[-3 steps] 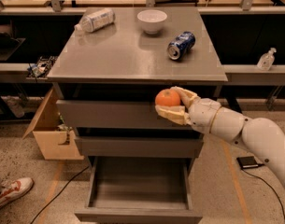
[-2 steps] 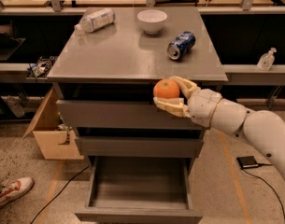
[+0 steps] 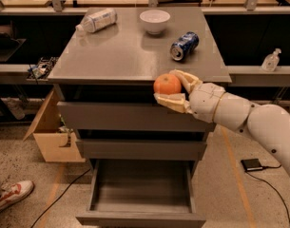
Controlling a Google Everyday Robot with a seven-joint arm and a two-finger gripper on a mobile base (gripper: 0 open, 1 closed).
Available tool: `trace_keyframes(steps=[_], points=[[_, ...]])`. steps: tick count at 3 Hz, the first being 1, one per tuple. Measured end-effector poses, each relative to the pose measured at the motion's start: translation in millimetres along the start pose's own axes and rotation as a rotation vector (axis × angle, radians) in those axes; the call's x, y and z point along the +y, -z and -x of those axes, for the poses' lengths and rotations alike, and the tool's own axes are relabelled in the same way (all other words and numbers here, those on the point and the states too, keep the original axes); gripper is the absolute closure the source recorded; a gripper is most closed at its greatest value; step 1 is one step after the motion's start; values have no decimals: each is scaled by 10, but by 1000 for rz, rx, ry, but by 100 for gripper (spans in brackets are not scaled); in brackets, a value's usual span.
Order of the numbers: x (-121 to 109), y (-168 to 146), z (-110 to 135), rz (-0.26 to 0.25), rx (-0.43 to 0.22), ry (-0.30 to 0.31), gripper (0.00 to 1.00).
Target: Pick orange from bottom drawer and place on counter
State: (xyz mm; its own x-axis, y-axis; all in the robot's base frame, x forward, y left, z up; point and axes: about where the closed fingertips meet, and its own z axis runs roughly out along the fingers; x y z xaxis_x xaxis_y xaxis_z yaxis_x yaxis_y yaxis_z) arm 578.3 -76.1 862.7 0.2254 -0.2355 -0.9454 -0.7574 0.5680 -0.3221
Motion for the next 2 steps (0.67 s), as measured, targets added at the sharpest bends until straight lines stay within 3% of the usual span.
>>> trace_keyframes(steps=[2], points=[[-116,-366,228,39,-4,54,100]])
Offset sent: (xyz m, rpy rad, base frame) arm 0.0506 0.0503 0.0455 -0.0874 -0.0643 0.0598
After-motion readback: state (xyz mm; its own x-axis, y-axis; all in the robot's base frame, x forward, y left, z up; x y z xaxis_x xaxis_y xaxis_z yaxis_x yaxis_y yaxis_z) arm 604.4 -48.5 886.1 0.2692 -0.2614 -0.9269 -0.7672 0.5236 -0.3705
